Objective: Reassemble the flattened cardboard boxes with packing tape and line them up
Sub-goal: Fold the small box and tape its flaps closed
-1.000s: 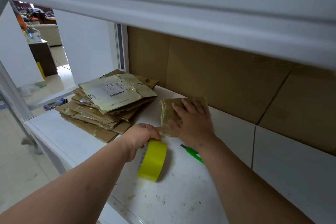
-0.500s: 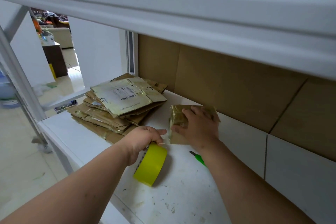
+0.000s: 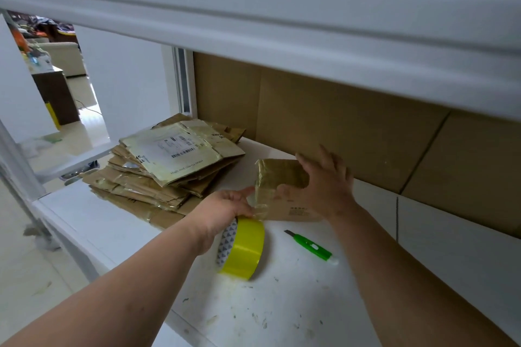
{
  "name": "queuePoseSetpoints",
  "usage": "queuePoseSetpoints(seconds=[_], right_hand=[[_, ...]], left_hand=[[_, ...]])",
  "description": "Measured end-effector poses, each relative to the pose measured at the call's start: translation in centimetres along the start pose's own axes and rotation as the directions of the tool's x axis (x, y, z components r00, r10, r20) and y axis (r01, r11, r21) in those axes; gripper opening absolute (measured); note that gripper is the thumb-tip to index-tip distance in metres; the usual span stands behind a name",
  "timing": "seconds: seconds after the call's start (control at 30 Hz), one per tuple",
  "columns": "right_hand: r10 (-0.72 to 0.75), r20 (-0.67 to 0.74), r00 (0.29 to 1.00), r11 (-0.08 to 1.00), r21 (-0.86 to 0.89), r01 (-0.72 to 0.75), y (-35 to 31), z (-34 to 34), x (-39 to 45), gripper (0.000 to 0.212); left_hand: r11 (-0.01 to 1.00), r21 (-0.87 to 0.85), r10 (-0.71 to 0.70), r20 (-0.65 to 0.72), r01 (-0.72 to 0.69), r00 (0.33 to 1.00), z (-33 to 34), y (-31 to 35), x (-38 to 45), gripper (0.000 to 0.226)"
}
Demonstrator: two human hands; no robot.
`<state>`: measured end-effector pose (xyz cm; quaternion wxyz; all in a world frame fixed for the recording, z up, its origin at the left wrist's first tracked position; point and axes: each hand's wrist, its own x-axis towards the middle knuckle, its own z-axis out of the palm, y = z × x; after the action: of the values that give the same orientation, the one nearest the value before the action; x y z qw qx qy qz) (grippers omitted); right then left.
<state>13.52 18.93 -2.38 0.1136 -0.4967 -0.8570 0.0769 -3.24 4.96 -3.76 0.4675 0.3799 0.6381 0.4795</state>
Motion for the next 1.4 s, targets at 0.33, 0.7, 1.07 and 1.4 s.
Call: queuePoseSetpoints(seconds=[0.33,0.7,1.07,1.4], right_hand=[[0.025,0.32,0.947,0.979,0.182,-0.088,-1.0,-1.5,0.2,0.104],[0.217,0.08,0.973,0.962,0.151,-0.227,-4.8,-1.2,-4.0,0.098],[0.071,0.152,0.986,0.965,0.241,-0.106,-7.3,-2.6,-7.4,0.051],[0.0,0.164,0.986,0.909,0.411,-0.068,-6.5,-0.1,-9.6,0.069]], left_hand=[[0.984,-0.173,0.022,-0.078,-0.035,0.997,-1.2,0.2,0.0,0.024],[0.971,-0.237,0.011,-0.017,-0.015,1.0,-3.4,0.2,-0.5,0.022],[0.955,-0.293,0.008,0.166,0.041,0.986,-4.6,1.6,-3.6,0.006],[0.975,-0.214,-0.028,0.102,0.05,0.994,-5.0,0.4,-4.4,0.017]])
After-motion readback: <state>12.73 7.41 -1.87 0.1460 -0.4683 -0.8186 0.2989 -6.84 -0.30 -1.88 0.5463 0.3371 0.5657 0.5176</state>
